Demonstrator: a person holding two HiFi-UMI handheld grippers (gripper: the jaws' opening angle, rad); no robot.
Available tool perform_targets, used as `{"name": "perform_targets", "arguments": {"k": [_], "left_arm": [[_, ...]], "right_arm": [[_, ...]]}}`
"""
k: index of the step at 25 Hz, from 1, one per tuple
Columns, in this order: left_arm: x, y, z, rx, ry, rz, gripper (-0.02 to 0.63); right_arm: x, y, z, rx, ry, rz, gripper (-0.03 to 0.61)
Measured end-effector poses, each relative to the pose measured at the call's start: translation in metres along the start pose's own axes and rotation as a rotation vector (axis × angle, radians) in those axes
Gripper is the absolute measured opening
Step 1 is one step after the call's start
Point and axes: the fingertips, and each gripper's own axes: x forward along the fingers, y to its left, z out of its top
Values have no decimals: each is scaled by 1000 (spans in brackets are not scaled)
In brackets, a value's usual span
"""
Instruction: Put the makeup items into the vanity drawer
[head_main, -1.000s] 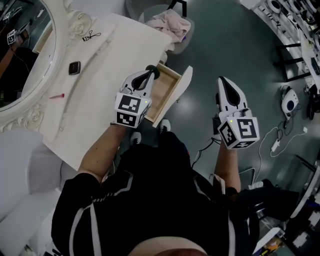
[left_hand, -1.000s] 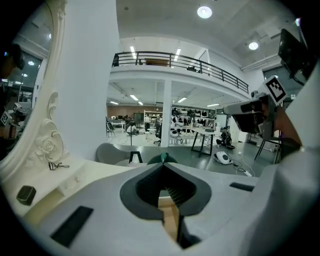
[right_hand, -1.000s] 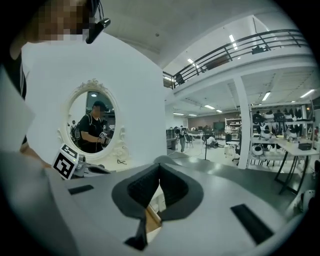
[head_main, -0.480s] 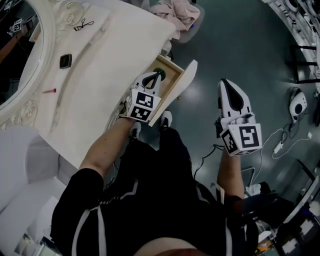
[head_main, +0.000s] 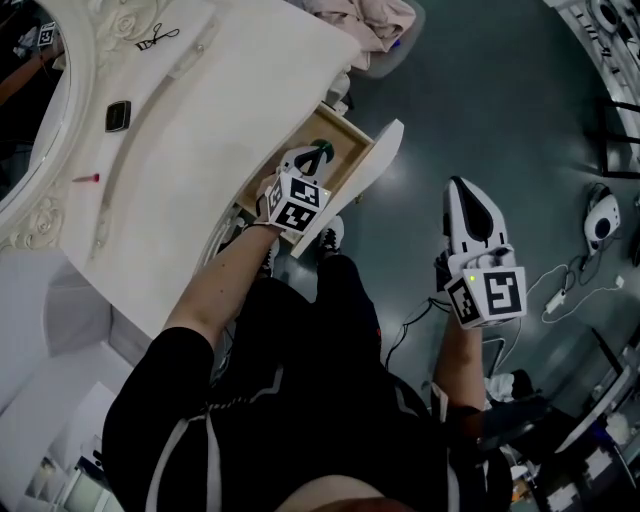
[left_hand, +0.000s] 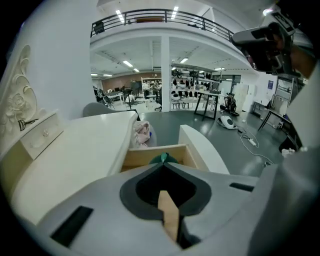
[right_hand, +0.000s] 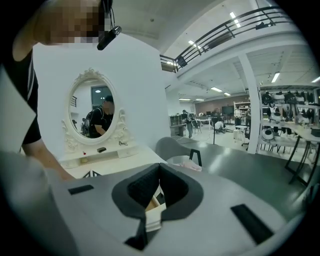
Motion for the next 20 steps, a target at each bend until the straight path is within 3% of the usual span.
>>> {"name": "perform_targets", "arguments": {"k": [20], "left_arm": [[85, 3, -67, 26, 189, 3, 5]], "right_arm": [[8, -22, -51, 37, 86, -5, 6]]}}
